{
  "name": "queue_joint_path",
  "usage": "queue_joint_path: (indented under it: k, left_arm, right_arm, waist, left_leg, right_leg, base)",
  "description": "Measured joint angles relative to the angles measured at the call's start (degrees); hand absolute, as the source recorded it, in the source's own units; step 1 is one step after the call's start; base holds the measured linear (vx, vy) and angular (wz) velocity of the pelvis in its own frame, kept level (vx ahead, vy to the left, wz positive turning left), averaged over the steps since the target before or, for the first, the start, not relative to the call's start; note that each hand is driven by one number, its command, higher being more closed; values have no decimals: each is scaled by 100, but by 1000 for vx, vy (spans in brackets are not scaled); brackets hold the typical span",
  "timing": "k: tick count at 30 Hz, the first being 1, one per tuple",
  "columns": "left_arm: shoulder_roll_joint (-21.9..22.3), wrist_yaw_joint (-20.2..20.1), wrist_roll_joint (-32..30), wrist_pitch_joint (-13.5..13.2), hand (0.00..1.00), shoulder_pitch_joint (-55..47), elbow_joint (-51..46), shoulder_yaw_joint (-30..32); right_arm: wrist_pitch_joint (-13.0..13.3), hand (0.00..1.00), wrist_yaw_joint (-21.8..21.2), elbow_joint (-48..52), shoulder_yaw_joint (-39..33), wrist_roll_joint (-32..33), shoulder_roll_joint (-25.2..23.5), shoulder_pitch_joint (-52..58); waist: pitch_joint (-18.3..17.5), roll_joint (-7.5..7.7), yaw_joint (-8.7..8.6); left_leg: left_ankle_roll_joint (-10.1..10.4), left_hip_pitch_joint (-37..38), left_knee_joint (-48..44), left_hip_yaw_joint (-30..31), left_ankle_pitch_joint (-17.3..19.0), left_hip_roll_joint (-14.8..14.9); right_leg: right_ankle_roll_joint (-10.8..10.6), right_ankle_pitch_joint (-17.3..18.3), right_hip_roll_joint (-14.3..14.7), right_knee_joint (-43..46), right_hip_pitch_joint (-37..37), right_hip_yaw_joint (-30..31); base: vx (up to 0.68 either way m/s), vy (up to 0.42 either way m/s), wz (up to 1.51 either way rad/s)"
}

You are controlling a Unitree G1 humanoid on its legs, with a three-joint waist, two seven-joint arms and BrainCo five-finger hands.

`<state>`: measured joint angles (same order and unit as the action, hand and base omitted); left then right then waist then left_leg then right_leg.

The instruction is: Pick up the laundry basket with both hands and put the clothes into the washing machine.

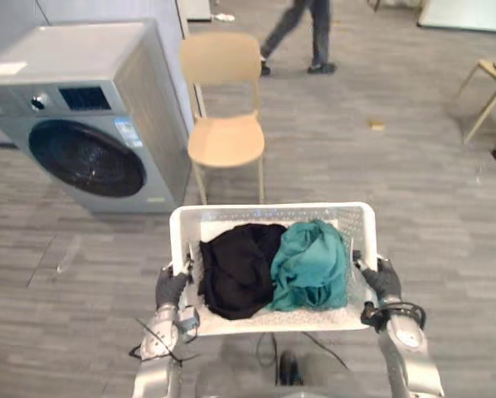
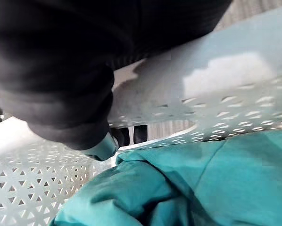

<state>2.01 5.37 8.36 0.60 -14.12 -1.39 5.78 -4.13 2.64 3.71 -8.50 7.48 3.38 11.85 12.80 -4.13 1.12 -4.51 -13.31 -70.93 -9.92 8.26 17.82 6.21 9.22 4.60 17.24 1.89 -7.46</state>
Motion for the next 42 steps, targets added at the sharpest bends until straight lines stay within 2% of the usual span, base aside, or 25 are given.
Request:
queue_joint_path:
  k: [1, 3, 4, 7, 8, 9, 11, 12, 14, 16, 18, 19, 22, 23, 24, 26, 29, 30, 31, 32, 34, 37, 39, 40, 42]
  left_arm:
    - [-6, 0, 0, -1, 100, 11, 0, 2]
    - [-1, -7, 6, 0, 100, 42, 3, 7]
    - [0, -14, 5, 7, 100, 41, 4, 1]
    - [6, -27, 2, 16, 100, 41, 3, -7]
    - [-21, -25, -1, 17, 100, 47, 9, -5]
    - [-27, -25, -5, 20, 100, 53, 14, -3]
    - [-110, -27, -10, 93, 100, 80, 82, -18]
    - [-126, -27, -10, 109, 100, 80, 86, -22]
    - [-219, -8, -9, 177, 100, 106, 165, -21]
    - [-266, 7, -9, 192, 100, 85, 179, 3]
    - [-344, 16, -8, 144, 100, 38, 123, 57]
    - [-345, 16, -8, 131, 100, 40, 116, 68]
    - [-339, 15, -1, 94, 100, 42, 67, 101]
    - [-338, 16, -1, 93, 100, 20, 68, 100]
    - [-331, 17, -5, 92, 100, -12, 75, 99]
    - [-170, 17, -11, 94, 100, -67, 149, 87]
    - [-41, 17, -19, 99, 100, -60, 149, 88]
    - [-22, 17, -25, 113, 100, -72, 150, 88]
    - [14, 15, -36, 146, 100, -94, 157, 87]
    - [18, 6, -34, 140, 100, -125, 159, 58]
    - [17, -8, -33, 126, 100, -34, 159, 36]
    - [3, -7, -34, 123, 100, 161, 208, 55]
    - [-7, -7, -66, 124, 100, 241, 346, 48]
    - [-78, 0, -62, 122, 100, 375, 515, 54]
    - [-476, 9, -43, 131, 100, 959, 923, 12]
  right_arm:
    - [0, 100, -1, -3, -2, 8, -1, -13]
    - [-1, 100, -10, -13, -16, 54, 26, -31]
    - [-2, 100, -13, -17, -22, 66, 43, -19]
    - [-1, 100, -19, -27, -51, 78, 59, -8]
    - [1, 100, -18, -79, -53, 77, 28, -21]
    - [2, 100, -17, -125, -54, 77, -8, -25]
    - [1, 100, -25, -251, -106, 65, -77, -25]
    - [0, 100, -31, -279, -108, 56, -88, -24]
    - [-7, 100, -41, -470, -117, -75, -192, -94]
    - [-20, 100, -51, -656, -105, -108, -279, -161]
    - [12, 100, -49, -639, -15, -119, -360, -145]
    - [20, 100, -47, -627, -7, -119, -367, -147]
    - [29, 100, -48, -463, 2, -124, -361, -126]
    - [27, 100, -45, -464, 6, -127, -352, -115]
    - [27, 100, -42, -461, 22, -130, -340, -68]
    - [19, 100, -30, -461, 25, -140, -196, -60]
    - [19, 100, -20, -437, 25, -140, -83, -77]
    - [17, 100, -21, -434, 25, -140, -70, -56]
    - [-1, 100, -19, -359, 26, -139, -49, 27]
    - [-7, 100, -19, -225, 35, -139, -58, 133]
    - [2, 100, -19, -181, -6, -125, -35, 93]
    - [4, 100, -13, -386, -48, -71, 74, -192]
    - [2, 100, -25, -568, -53, -23, 161, -302]
    - [5, 100, -22, -700, -48, -23, 137, -382]
    - [-7, 100, -3, -1023, -48, -22, 129, -724]
  waist:
    - [9, 17, 12]
    - [64, 78, 72]
    - [62, 51, 63]
    - [29, -19, -3]
    - [-22, -30, 47]
    - [-35, 46, 70]
    - [-86, 280, -19]
    - [-77, 336, -21]
    - [-36, 444, -15]
    - [-1, 373, -21]
    - [-25, 240, -61]
    - [-19, 231, -60]
    - [-49, 309, -112]
    - [-78, 362, -121]
    - [-104, 403, -176]
    - [-183, 161, -176]
    - [-208, 59, -172]
    - [-204, 54, -171]
    - [-198, 72, -163]
    - [-223, 162, -111]
    - [-324, 210, -20]
    - [-375, 109, -22]
    - [-457, -189, -19]
    - [-427, -197, -22]
    - [-315, 100, -26]
  left_leg:
    - [14, -91, 121, -20, 79, -63]
    - [306, -623, 1837, -213, 386, -400]
    - [336, -630, 2458, -234, 367, -457]
    - [819, -662, 4945, 157, -23, -818]
    - [807, -635, 5018, 206, -664, -923]
    - [683, -656, 4849, 198, -774, -1036]
    - [297, -834, 4011, 55, -160, -1336]
    - [226, -779, 3919, -11, -7, -1406]
    - [64, -134, 3976, -216, 455, -1607]
    - [1, 517, 4237, -260, 604, -1612]
    - [50, 1465, 4996, -283, 652, -1519]
    - [66, 1528, 5040, -282, 662, -1508]
    - [274, 1824, 5197, -267, 841, -1413]
    - [406, 1879, 5171, -234, 944, -1398]
    - [548, 1933, 5089, -64, 1112, -1382]
    - [679, 2022, 5094, 150, 1210, -1136]
    - [934, 1841, 4345, 255, 1019, -833]
    - [896, 1739, 3943, 277, 916, -755]
    - [800, 1434, 3082, 245, 527, -562]
    - [739, 1297, 2783, 77, 565, -415]
    - [566, 1035, 3092, -32, 673, -350]
    - [685, 666, 4262, 115, 587, -384]
    - [807, 687, 5300, 254, -446, -355]
    - [1087, 712, 5299, 286, -358, -342]
    - [973, 581, 5498, 225, -451, -653]
  right_leg:
    - [-19, 16, -40, -52, 73, 7]
    - [-297, 330, -298, -369, 622, 121]
    - [-364, 416, -358, -392, 730, 131]
    - [-680, 957, -644, -352, 1139, 268]
    - [-842, 1245, -788, -243, 1254, 432]
    - [-894, 1332, -875, -185, 1298, 475]
    - [-1025, 1312, -1269, 745, 1061, 648]
    - [-1160, 1220, -1371, 1223, 869, 701]
    - [-1552, 233, -1648, 3585, -10, 927]
    - [-1393, 320, -1641, 4533, -471, 844]
    - [-865, 642, -1398, 4249, -1199, 352]
    - [-845, 654, -1367, 4115, -1282, 317]
    - [-782, 522, -1217, 1868, -1752, 122]
    - [-746, 228, -1164, 998, -1767, 177]
    - [-798, -418, -1159, 649, -1663, 200]
    - [-830, -298, -1017, 742, -1561, -56]
    - [-697, -66, -868, 850, -1327, -361]
    - [-661, -56, -842, 850, -1187, -426]
    - [-543, -80, -833, 754, -835, -506]
    - [-495, -113, -848, 571, -553, -517]
    - [-495, -112, -892, 167, -281, -526]
    - [-564, -337, -933, -227, -125, -599]
    - [-700, -353, -814, -248, -56, -566]
    - [-783, -302, -806, -200, -38, -502]
    - [-854, -276, -1110, -27, -386, -441]
  base:
    - [734, -28, -28]
    - [570, 63, -22]
    - [579, 125, -16]
    - [602, 248, -24]
    - [559, 296, -44]
    - [587, 302, -29]
    - [650, 309, 3]
    - [644, 323, -5]
    - [643, 290, -15]
    - [470, 153, -25]
    - [534, 109, -25]
    - [374, 22, -7]
    - [355, -64, 16]
    - [359, -116, 43]
    - [463, -189, 54]
    - [458, -213, 44]
    - [356, -191, 30]
    - [318, -191, 44]
    - [285, -149, 44]
    - [265, -129, 37]
    - [269, -71, 6]
    - [192, 34, -4]
    - [201, 185, -22]
    - [185, 190, -13]
    - [101, 180, -2]
